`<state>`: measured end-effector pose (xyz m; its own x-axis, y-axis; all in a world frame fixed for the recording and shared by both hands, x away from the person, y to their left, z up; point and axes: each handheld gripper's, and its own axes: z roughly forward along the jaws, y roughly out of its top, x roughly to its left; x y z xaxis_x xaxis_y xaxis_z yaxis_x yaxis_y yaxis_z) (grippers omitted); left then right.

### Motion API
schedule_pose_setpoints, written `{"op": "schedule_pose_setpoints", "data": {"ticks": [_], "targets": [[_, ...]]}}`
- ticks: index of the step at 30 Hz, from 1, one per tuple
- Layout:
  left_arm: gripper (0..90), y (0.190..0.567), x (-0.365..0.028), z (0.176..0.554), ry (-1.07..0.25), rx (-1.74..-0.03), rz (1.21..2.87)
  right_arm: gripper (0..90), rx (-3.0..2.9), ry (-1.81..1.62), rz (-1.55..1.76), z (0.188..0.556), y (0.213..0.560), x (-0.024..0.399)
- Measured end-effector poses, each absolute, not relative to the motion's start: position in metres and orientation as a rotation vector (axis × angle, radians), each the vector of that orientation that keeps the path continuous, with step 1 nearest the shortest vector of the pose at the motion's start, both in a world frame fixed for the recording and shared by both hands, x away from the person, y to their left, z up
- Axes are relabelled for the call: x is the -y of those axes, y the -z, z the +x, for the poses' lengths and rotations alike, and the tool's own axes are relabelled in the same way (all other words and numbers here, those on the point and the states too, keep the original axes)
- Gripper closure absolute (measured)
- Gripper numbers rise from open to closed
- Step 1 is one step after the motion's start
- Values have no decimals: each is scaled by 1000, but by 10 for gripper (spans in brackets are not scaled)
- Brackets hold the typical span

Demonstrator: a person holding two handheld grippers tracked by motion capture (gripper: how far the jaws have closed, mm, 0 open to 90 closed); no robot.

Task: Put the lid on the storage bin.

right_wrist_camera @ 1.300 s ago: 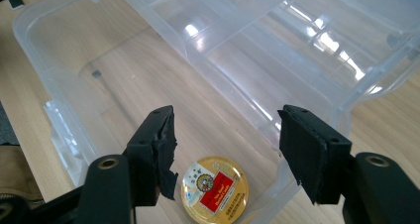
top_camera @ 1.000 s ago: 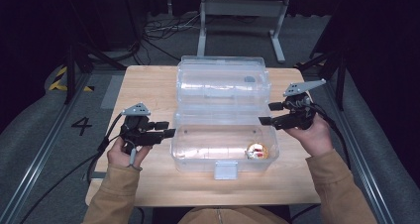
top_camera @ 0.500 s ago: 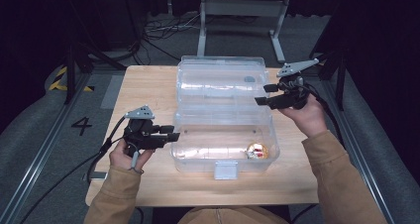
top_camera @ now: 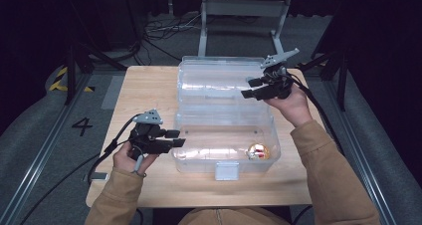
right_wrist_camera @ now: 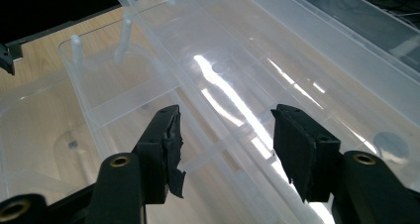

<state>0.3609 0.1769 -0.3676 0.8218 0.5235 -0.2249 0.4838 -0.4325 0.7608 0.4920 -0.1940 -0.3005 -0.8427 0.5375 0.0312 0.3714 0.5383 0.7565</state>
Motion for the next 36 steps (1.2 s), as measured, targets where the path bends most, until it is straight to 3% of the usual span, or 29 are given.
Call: {"op": "schedule_pose_setpoints", "data": {"ticks": [7, 15, 36], "targets": [[572, 370, -172, 361, -39, -723, 2103, 538, -2641, -1170, 785, 500, 308, 185], [563, 372, -168, 360, -26, -702, 2115, 695, -2679, -1129, 803, 504, 310, 182], [564, 382, -138, 354, 62, -581, 2248, 721, -2676, -1097, 747, 502, 310, 180]]}}
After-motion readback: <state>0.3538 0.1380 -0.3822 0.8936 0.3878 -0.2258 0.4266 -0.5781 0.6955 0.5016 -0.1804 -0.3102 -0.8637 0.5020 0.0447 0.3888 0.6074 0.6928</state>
